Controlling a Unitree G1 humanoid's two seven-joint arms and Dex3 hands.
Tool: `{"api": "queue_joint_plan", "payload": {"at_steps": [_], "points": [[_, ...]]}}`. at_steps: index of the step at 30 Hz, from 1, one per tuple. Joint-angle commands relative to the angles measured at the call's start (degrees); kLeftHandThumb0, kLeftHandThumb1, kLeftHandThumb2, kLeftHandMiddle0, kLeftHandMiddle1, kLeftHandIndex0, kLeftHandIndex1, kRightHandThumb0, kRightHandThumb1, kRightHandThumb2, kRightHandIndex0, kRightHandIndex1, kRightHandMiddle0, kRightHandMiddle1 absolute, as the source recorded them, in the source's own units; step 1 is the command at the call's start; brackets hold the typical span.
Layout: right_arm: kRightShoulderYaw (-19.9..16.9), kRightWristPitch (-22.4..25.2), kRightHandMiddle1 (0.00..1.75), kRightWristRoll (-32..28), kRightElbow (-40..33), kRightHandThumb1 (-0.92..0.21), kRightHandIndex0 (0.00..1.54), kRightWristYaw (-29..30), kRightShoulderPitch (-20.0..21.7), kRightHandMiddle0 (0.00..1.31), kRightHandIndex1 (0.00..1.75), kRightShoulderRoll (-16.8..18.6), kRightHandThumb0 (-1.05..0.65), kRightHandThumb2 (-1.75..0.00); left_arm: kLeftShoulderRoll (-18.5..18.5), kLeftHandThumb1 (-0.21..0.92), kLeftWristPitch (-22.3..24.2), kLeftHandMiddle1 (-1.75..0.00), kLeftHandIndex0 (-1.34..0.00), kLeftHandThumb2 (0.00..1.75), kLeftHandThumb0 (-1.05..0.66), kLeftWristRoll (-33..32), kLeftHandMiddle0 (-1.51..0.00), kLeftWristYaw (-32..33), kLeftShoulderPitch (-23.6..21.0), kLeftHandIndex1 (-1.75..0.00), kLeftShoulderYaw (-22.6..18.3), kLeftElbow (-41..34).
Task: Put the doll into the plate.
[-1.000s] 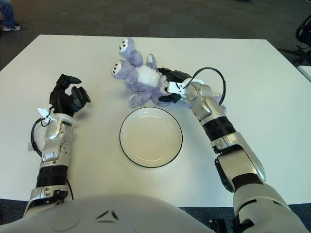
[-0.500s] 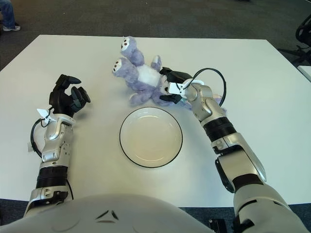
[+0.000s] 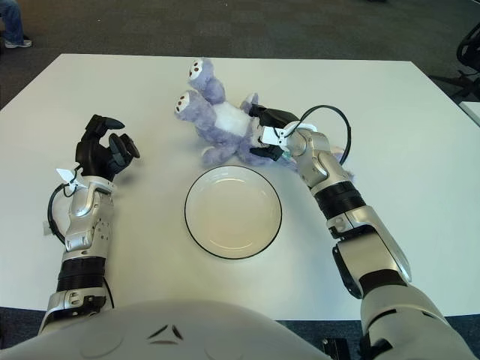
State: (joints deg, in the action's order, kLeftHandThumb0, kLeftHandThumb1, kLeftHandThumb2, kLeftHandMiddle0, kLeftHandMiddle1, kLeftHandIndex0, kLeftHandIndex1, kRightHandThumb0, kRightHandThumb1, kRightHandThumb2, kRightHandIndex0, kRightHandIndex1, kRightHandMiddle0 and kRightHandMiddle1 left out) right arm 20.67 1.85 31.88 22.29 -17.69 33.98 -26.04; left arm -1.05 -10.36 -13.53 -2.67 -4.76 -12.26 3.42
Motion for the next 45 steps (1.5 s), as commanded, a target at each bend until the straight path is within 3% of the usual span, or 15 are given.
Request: {"api": "queue_joint_plan", "payload": {"at_steps": [1,7,14,39,45], "points": [[-0.9,-0.3,1.75,-1.0,2.0,-0.19,0.71,0.8,-2.0,0.79,1.75,0.1,0.52,-1.46,-0.1,0.44,0.2,-1.75,-0.51,1.16,-0.44,-0.5,-1.1,0.3,0.0,-1.75,-0.2,-0.1],[-1.4,-1.2,1.75,-1.5,3.0,-0.19,0.71,2.0,-1.8,0.9,1.75,0.3,0.52,-1.46,-0.1,0.44,0.2,-1.75,-0.51,1.16,-0.44,-0.5,-1.1,0.2,0.0,-1.75,-0.3,-0.1],[-1.9,-2.2,1.75,-2.2,4.1,-0.18,0.72,2.7,-1.6,0.93,1.75,0.3,0.53,-1.48,-0.2,0.44,0.2,-1.75,-0.51,1.16,-0.44,-0.3,-1.11,0.4,-0.1,-1.75,-0.3,0.0],[-3.3,-6.7,1.75,-3.1,9.0,-0.2,0.7,3.7,0.0,0.88,1.75,-0.4,0.52,-1.46,-0.4,0.44,0.9,-1.75,-0.51,1.16,-0.44,-0.4,-1.11,0.9,-0.3,-1.75,-0.4,0.3],[-5.3,-6.0,1.75,-4.4,7.9,-0.19,0.71,5.4,-0.4,0.87,1.75,0.1,0.52,-1.46,-0.2,0.44,0.7,-1.75,-0.51,1.16,-0.44,0.3,-1.1,0.9,-0.3,-1.75,-0.1,0.8]]}}
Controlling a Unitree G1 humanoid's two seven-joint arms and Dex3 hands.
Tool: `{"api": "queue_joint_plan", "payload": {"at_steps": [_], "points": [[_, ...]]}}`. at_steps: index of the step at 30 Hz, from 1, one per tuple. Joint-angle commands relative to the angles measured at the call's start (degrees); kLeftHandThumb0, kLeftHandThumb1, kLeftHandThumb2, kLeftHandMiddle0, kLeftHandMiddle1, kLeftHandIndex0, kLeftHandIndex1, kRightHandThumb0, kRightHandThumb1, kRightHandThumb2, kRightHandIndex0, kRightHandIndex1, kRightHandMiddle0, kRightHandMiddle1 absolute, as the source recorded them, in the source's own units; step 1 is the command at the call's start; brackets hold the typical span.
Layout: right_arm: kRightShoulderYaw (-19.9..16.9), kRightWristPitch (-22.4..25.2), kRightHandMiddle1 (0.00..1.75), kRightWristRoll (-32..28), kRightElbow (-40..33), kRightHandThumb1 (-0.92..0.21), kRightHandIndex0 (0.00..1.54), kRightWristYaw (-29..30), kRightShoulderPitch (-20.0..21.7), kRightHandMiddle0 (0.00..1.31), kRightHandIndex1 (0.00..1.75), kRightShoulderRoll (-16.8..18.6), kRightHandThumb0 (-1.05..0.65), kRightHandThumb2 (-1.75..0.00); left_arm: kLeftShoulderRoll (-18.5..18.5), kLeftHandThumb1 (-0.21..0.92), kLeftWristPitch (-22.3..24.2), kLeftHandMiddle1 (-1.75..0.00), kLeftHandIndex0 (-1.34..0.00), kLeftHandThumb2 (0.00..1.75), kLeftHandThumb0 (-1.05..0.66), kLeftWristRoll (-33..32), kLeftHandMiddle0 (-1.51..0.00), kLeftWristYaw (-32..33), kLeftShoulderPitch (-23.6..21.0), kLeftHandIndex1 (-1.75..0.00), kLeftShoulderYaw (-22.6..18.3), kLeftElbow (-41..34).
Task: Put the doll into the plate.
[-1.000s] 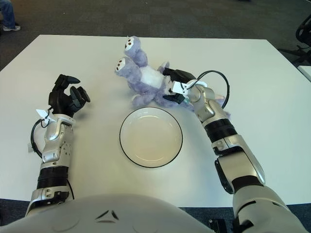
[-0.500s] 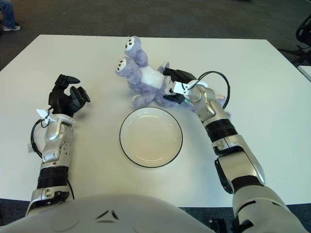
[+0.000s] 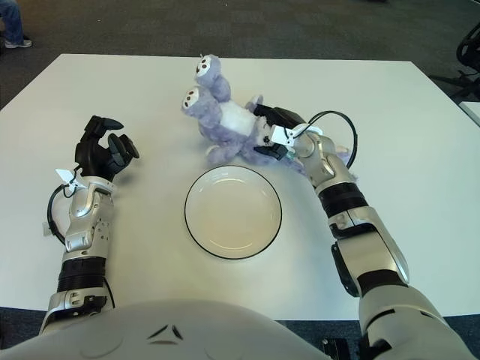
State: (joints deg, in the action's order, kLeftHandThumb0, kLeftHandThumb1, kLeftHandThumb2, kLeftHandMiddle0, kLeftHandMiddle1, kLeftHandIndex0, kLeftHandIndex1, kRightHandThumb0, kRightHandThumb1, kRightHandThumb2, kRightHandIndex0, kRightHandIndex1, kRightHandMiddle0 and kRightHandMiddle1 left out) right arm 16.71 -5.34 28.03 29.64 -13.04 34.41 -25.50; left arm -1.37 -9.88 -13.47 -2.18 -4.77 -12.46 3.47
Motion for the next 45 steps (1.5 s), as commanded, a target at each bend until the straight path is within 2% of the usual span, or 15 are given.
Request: {"api": "queue_joint_plan", "payload": {"at_steps": [1,8,20,25,33,40,45], "points": [[-1.4,1.2,1.75,-0.6,0.5,-0.19,0.71,0.9,-0.9,0.87,1.75,-0.4,0.52,-1.46,0.1,0.44,0.2,-1.75,-0.51,1.16,-0.44,0.3,-1.1,0.5,-0.3,-1.75,0.1,0.8],[-3.7,0.6,1.75,-1.4,-2.6,-0.19,0.71,2.4,-1.9,0.88,1.75,-0.9,0.52,-1.46,0.6,0.46,0.7,-1.75,-0.5,1.14,-0.44,1.7,-1.09,0.9,-0.4,-1.75,0.3,1.1],[-8.4,-5.1,1.75,-4.3,-5.3,-0.21,0.69,4.1,-2.5,0.86,1.75,-2.6,0.51,-1.44,0.7,0.48,1.0,-1.75,-0.48,1.1,-0.43,3.2,-1.08,1.5,-0.3,-1.75,0.7,1.7],[-10.9,-2.7,1.75,-5.5,-14.5,-0.21,0.69,3.7,-5.2,0.86,1.75,-2.3,0.51,-1.44,0.6,0.49,0.5,-1.75,-0.47,1.09,-0.42,3.1,-1.08,1.3,-0.5,-1.75,0.7,2.3],[-13.1,-3.2,1.75,-7.7,-18.0,-0.22,0.68,4.2,-6.8,0.86,1.75,-1.5,0.5,-1.43,0.3,0.5,-0.3,-1.75,-0.47,1.09,-0.42,3.2,-1.08,1.6,-0.9,-1.75,0.7,3.3],[-15.2,-0.4,1.75,-10.7,-26.4,-0.22,0.68,2.0,-8.3,0.86,1.75,-1.6,0.5,-1.43,0.4,0.49,0.4,-1.75,-0.48,1.1,-0.43,3.3,-1.07,1.8,-1.3,-1.75,0.9,3.7],[-15.6,1.3,1.75,-11.6,-29.0,-0.22,0.68,0.7,-8.7,0.86,1.75,-1.7,0.5,-1.43,0.5,0.47,0.9,-1.75,-0.49,1.12,-0.43,3.3,-1.07,1.8,-1.5,-1.75,1.3,3.8]]}}
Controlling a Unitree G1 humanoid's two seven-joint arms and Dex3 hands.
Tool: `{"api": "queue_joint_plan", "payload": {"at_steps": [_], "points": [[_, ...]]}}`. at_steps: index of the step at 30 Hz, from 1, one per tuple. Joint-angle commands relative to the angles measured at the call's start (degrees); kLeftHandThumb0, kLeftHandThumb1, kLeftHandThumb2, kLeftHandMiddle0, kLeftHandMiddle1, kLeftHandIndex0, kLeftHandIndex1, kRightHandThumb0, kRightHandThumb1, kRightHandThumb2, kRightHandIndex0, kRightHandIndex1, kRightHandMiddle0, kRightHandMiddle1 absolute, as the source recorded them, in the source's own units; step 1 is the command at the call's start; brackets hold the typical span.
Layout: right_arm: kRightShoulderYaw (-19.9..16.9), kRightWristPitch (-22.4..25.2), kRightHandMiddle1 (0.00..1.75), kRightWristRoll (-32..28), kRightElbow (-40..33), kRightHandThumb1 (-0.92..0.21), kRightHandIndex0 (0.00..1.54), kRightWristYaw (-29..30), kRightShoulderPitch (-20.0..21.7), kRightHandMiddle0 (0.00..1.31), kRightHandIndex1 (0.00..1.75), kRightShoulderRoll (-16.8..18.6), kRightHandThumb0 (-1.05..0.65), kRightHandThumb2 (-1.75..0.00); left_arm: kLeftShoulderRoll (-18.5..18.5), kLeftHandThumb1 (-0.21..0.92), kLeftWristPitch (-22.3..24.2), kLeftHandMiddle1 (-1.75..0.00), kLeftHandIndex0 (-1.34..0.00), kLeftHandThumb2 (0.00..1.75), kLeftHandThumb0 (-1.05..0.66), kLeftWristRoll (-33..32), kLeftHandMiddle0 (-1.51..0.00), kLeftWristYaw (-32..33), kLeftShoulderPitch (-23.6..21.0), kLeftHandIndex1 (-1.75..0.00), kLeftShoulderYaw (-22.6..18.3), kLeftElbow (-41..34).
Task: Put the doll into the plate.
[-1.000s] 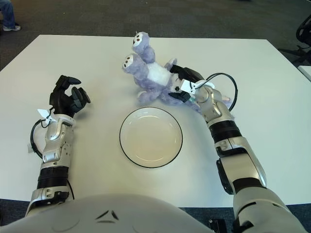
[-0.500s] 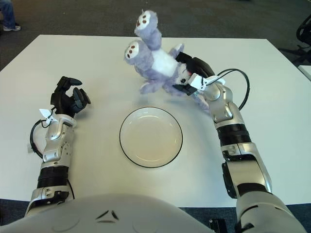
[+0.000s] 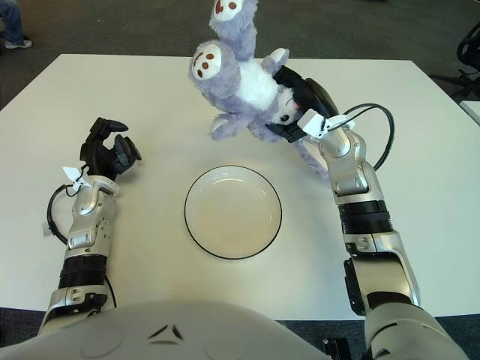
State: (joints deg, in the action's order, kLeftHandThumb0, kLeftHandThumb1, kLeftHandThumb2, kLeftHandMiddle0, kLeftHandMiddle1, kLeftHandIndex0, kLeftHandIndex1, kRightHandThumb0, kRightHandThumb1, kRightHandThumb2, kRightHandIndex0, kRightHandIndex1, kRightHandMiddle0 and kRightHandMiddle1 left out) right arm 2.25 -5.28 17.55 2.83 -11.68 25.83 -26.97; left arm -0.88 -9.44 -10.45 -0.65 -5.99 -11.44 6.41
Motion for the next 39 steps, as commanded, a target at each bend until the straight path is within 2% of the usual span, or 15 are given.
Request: {"api": "queue_joint_plan", "payload": {"at_steps": [1,8,10,20,24,28,39], "points": [[-1.2,1.4,1.75,-1.2,-2.5,-0.22,0.68,-0.8,-0.2,0.86,1.75,-0.2,0.5,-1.43,0.0,0.47,0.5,-1.75,-0.49,1.12,-0.43,0.3,-1.07,0.2,-0.3,-1.75,0.3,0.9],[-1.7,3.5,1.75,-2.4,-7.8,-0.22,0.68,-3.8,-0.9,0.87,1.75,-1.2,0.5,-1.43,0.0,0.45,0.1,-1.75,-0.51,1.15,-0.44,-0.5,-1.09,-0.6,-0.9,-1.75,0.6,2.2],[-1.5,4.1,1.75,-2.5,-10.8,-0.22,0.68,-4.4,-2.4,0.87,1.75,-0.9,0.5,-1.43,0.0,0.44,-0.2,-1.75,-0.51,1.16,-0.44,-0.3,-1.09,-0.6,-1.0,-1.75,0.7,2.5],[-1.8,4.1,1.75,-4.8,-13.7,-0.22,0.69,-8.2,-5.2,0.86,1.75,-1.8,0.5,-1.44,0.5,0.42,-0.5,-1.75,-0.53,1.18,-0.44,0.6,-1.1,-0.7,-1.5,-1.75,1.2,3.5],[-2.5,5.7,1.75,-6.3,-17.3,-0.22,0.69,-9.9,-8.0,0.86,1.75,-2.0,0.5,-1.44,0.6,0.42,-0.6,-1.75,-0.53,1.19,-0.45,0.4,-1.1,-0.9,-1.5,-1.75,1.2,3.6],[-3.0,7.7,1.75,-8.1,-19.3,-0.23,0.68,-11.9,-9.0,0.84,1.75,-2.2,0.5,-1.42,0.7,0.42,-0.8,-1.75,-0.53,1.19,-0.45,0.3,-1.1,-1.0,-1.6,-1.75,1.2,3.7],[-3.2,11.9,1.75,-10.1,-24.3,-0.24,0.67,-18.5,-11.3,0.83,1.75,-5.9,0.49,-1.41,0.5,0.43,-0.4,-1.75,-0.52,1.17,-0.44,-0.1,-1.1,-0.7,-1.8,-1.75,1.0,3.6]]}}
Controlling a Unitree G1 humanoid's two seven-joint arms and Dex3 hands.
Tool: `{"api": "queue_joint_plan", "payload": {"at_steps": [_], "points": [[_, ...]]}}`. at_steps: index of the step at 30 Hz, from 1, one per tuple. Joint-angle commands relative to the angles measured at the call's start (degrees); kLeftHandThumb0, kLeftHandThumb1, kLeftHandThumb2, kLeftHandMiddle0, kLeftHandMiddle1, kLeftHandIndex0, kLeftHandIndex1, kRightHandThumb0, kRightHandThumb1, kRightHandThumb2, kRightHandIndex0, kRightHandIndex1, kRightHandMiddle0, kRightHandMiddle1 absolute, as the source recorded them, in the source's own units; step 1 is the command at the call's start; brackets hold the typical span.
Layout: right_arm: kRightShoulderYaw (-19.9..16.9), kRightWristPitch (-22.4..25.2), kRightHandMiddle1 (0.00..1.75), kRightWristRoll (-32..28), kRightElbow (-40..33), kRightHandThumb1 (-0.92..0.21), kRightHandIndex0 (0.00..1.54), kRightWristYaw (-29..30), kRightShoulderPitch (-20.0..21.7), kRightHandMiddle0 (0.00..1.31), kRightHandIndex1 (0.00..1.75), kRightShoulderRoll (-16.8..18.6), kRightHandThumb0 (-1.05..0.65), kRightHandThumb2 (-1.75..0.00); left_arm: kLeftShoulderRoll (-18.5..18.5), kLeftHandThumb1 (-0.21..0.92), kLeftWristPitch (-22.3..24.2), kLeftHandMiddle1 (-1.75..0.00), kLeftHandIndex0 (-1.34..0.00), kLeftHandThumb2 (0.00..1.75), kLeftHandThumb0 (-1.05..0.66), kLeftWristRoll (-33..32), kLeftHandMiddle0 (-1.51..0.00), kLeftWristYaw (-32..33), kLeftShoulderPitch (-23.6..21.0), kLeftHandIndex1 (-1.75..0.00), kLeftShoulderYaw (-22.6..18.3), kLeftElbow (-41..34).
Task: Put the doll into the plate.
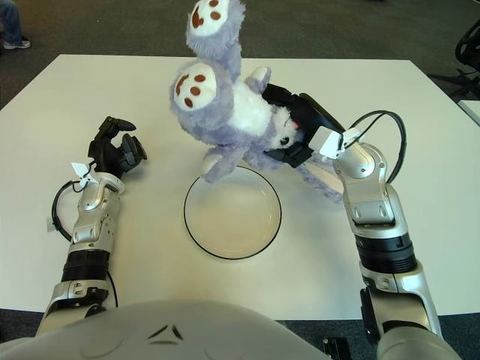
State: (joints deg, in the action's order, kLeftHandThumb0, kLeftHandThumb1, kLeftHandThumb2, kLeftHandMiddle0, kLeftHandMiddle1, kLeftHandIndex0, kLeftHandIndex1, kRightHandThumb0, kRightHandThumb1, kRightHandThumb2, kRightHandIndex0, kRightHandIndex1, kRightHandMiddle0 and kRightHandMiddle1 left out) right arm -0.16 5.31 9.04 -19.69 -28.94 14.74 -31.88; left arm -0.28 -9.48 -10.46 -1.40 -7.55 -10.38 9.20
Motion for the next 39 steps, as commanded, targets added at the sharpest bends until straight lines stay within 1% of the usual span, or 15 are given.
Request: {"api": "queue_joint_plan", "payload": {"at_steps": [1,7,12,19,26,33,39], "points": [[-1.0,2.1,1.75,-2.5,-2.4,-0.24,0.67,-2.2,-0.5,0.83,1.75,-1.3,0.49,-1.41,-0.1,0.43,-0.4,-1.75,-0.52,1.17,-0.44,-0.1,-1.1,0.1,-0.2,-1.75,-0.1,0.9],[-1.6,6.5,1.75,-7.4,-4.3,-0.23,0.67,-6.1,-1.3,0.81,1.75,-2.1,0.5,-1.42,0.1,0.43,-0.4,-1.75,-0.52,1.17,-0.44,0.2,-1.1,0.0,-0.2,-1.75,0.0,0.9],[-1.5,8.4,1.75,-8.9,-5.1,-0.23,0.68,-8.4,-1.5,0.81,1.75,-3.4,0.5,-1.42,0.2,0.43,-0.3,-1.75,-0.52,1.17,-0.44,0.0,-1.1,-0.3,-0.2,-1.75,0.0,0.9],[-1.1,7.2,1.75,-9.7,-4.8,-0.23,0.68,-9.8,-2.1,0.81,1.75,-4.1,0.5,-1.42,0.2,0.43,-0.1,-1.75,-0.52,1.18,-0.44,-0.1,-1.1,-0.4,-0.3,-1.75,0.1,0.8],[-0.6,5.5,1.75,-10.1,-3.8,-0.23,0.67,-10.8,-2.5,0.8,1.75,-4.1,0.49,-1.41,0.3,0.42,0.0,-1.75,-0.53,1.18,-0.44,0.3,-1.1,-0.2,-0.2,-1.75,0.2,0.7],[-0.8,3.8,1.75,-11.7,-2.8,-0.25,0.66,-12.1,-2.8,0.8,1.75,-3.9,0.49,-1.4,0.2,0.42,0.1,-1.75,-0.53,1.18,-0.44,0.4,-1.1,-0.1,-0.1,-1.75,0.5,0.6],[-0.2,1.9,1.75,-10.9,-2.1,-0.25,0.66,-12.3,-2.9,0.8,1.75,-4.2,0.49,-1.4,0.2,0.42,-0.1,-1.75,-0.53,1.18,-0.45,0.7,-1.1,0.0,-0.1,-1.75,0.6,0.6]]}}
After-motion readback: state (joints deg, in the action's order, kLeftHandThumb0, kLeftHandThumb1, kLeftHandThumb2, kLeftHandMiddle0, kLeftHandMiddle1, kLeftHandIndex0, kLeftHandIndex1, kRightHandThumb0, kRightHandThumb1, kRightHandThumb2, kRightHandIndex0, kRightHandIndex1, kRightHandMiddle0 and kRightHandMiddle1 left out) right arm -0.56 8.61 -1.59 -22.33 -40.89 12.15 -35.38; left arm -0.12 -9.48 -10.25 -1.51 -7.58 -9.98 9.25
